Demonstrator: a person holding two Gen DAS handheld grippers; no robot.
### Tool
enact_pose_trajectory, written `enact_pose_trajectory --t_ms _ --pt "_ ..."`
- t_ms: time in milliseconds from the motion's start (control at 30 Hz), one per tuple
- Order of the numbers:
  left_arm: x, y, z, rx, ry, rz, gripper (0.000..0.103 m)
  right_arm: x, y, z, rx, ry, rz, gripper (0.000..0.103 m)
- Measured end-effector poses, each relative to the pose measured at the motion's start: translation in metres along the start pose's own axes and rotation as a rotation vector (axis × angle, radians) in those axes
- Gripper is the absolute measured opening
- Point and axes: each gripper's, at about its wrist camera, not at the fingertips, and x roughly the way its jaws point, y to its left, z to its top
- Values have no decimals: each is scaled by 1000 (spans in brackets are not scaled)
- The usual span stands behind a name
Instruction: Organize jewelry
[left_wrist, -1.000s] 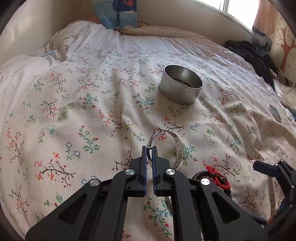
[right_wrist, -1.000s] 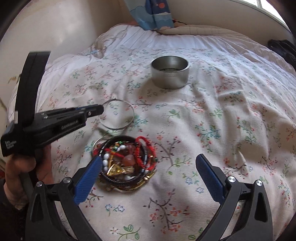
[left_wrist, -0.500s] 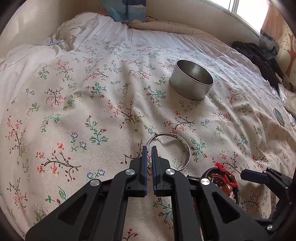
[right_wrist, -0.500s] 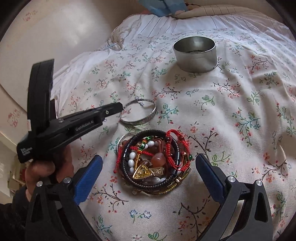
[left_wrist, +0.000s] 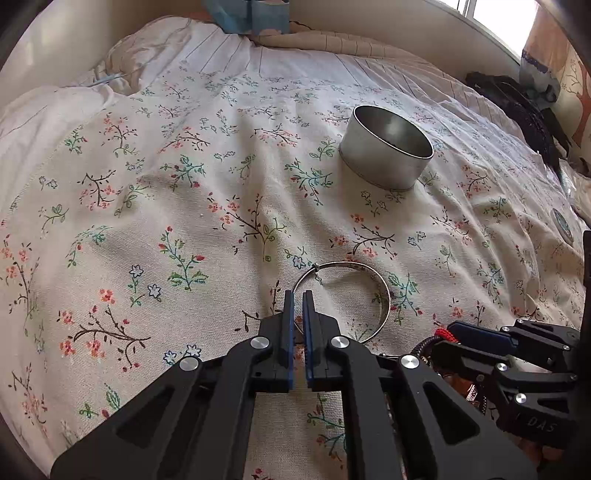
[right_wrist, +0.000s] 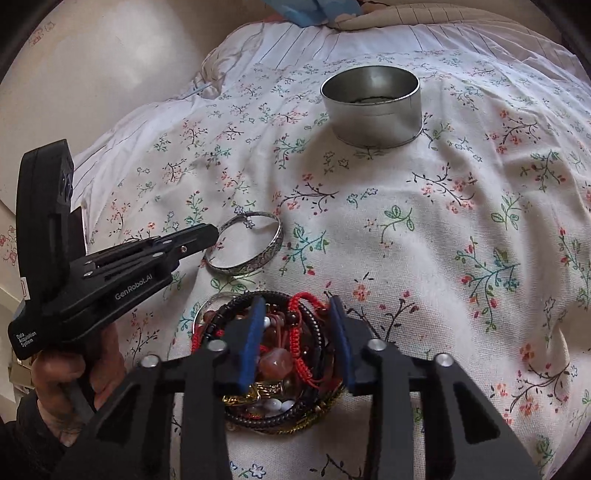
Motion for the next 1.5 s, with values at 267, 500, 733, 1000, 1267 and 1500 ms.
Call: enact_pose_trajectory --t_ms 267,500,733,1000,1267,1500 --pt "-8 -1 -2 18 -34 -29 0 -28 -8 -5 53 -86 82 9" --pt "-33 -1 0 16 -142 -66 0 -46 -12 -2 105 -164 172 9" --pt "-3 -1 11 41 -73 -34 3 -56 -18 -1 129 -200 190 9" --pt "24 -10 9 116 4 29 11 -57 -24 -3 152 -210 195 9" --pt "-29 -5 15 -1 -154 -85 6 -79 -27 6 191 -350 229 9" --pt "-55 -17 31 -54 -300 -156 6 -94 -33 24 211 -479 221 9"
